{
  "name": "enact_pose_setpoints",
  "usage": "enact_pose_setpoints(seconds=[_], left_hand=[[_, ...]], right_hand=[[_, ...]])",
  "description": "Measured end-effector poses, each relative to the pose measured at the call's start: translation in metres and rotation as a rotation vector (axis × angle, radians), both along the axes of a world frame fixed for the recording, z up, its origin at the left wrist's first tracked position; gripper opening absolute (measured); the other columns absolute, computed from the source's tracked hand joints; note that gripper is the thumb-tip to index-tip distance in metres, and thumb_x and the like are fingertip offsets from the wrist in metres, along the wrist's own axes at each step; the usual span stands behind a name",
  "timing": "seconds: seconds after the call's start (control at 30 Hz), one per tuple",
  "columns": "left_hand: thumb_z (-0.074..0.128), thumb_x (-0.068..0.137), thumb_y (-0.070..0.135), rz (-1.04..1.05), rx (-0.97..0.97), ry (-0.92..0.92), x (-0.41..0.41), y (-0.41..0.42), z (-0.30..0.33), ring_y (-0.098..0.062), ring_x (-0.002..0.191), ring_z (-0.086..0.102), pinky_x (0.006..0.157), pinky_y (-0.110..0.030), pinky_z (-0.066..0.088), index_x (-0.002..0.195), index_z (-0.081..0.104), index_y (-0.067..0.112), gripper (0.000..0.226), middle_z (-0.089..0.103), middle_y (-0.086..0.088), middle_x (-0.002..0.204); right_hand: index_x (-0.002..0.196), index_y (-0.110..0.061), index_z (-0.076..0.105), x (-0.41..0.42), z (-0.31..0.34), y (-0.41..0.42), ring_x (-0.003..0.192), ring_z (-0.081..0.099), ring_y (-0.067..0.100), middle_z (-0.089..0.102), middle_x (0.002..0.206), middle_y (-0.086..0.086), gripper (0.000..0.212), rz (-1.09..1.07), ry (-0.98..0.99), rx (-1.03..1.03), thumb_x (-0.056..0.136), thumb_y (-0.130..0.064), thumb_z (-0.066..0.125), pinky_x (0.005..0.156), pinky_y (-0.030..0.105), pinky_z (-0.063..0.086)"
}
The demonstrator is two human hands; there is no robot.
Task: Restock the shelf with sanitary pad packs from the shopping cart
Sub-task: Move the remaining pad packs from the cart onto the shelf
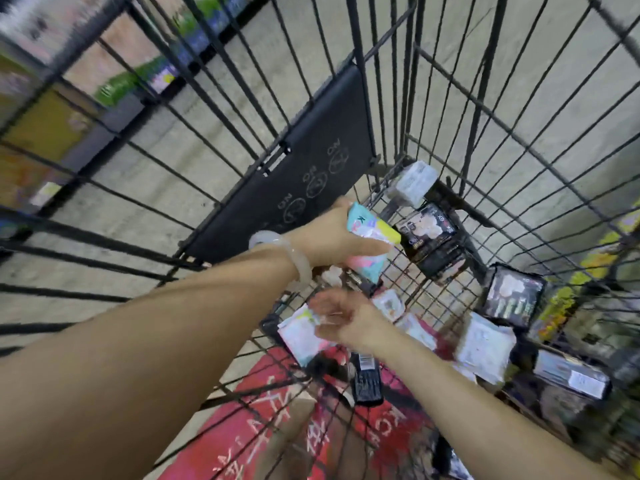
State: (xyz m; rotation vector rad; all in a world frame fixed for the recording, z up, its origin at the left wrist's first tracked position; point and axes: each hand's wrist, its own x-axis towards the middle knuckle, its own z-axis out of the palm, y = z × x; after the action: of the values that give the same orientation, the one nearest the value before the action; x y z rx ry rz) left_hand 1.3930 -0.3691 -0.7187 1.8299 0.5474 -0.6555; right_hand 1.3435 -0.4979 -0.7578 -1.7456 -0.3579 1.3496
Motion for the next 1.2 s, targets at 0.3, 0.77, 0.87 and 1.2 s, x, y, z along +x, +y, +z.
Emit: enact_pose_setpoints(seconds=[0.3, 0.77, 0.87, 1.2], left_hand=[[0.078, 0.075, 0.034, -0.13, 0.018, 0.112, -0.007, 0.011, -0.008, -0.027, 0.115, 0.055, 0.098, -0.041, 0.048, 0.141, 0.028, 0.011, 0.085, 0.052, -0.01, 0.13], [0.071, 0.082, 0.012, 0.487, -0.401, -0.034, 0.015, -0.028, 0.039, -0.012, 0.06, 0.068, 0.068, -0.026, 0.055, 0.084, 0.067, 0.014, 0.005, 0.072, -0.001, 0.072], [0.072, 0.082, 0.018, 0.473, -0.389, 0.051, 0.019, -0.047, 0.038, -0.01, 0.061, 0.065, 0.071, -0.027, 0.051, 0.081, 0.064, 0.018, 0.008, 0.069, 0.002, 0.07], [0.078, 0.069, 0.017, 0.3, -0.473, 0.173, 0.02, -0.112, 0.029, -0.027, 0.084, 0.07, 0.098, -0.051, 0.045, 0.114, 0.063, 0.015, 0.047, 0.076, -0.008, 0.097]], right_hand=[[0.107, -0.021, 0.07, -0.036, -0.055, 0.028, 0.098, 0.062, 0.025, 0.07, 0.099, 0.005, 0.07, 0.981, -1.014, -0.178, 0.04, -0.035, 0.084, 0.102, 0.043, 0.04], [0.111, -0.005, 0.055, 0.055, 0.051, -0.121, 0.079, 0.068, 0.028, 0.068, 0.098, 0.016, 0.084, -0.659, 0.512, 0.163, 0.035, -0.011, 0.09, 0.064, 0.033, 0.057], [0.104, -0.003, 0.066, 0.059, 0.053, -0.151, 0.087, 0.069, 0.037, 0.068, 0.107, 0.022, 0.084, -0.979, 0.739, 0.399, 0.025, -0.016, 0.091, 0.071, 0.042, 0.06], [0.111, -0.01, 0.066, 0.065, 0.051, -0.183, 0.088, 0.07, 0.031, 0.071, 0.102, 0.017, 0.081, -1.132, 0.71, 0.415, 0.041, -0.045, 0.089, 0.073, 0.041, 0.06]])
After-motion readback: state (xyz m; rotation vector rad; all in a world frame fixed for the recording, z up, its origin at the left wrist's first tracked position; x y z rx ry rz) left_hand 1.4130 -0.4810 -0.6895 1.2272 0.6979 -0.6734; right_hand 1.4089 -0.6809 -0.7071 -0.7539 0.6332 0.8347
